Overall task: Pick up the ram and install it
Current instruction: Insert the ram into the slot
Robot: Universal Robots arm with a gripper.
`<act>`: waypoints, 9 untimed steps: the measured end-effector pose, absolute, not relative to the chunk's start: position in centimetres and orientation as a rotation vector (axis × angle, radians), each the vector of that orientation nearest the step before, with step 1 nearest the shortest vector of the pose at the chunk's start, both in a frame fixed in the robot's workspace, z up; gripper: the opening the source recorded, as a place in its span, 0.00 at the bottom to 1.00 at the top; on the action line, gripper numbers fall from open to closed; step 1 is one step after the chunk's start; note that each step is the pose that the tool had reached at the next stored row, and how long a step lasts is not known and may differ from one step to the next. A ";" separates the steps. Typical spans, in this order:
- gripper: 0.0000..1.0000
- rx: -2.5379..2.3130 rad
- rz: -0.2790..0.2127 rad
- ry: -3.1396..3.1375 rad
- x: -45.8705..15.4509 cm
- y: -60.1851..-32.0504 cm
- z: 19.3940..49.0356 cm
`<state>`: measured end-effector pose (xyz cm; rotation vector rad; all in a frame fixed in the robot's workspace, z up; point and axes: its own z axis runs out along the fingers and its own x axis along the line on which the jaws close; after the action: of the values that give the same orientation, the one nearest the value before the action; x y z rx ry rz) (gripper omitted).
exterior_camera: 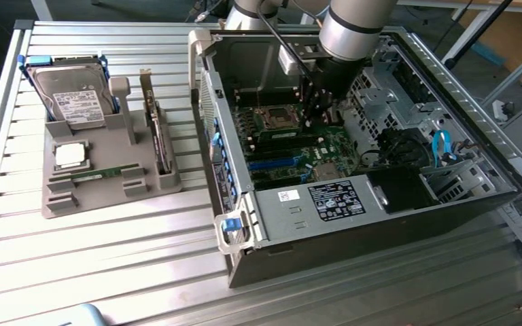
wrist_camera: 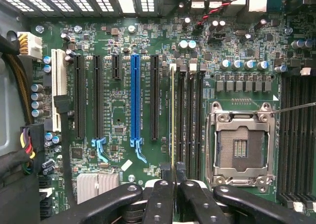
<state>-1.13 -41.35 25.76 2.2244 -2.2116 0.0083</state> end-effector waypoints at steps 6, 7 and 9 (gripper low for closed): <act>0.12 2.224 0.008 -2.211 -1.1 -41.3 25.3; 0.12 2.224 0.008 -2.211 -1.1 -41.3 25.1; 0.12 2.224 0.008 -2.211 -1.1 -41.3 25.0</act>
<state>-1.13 -41.27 24.96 2.2243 -2.2115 0.0084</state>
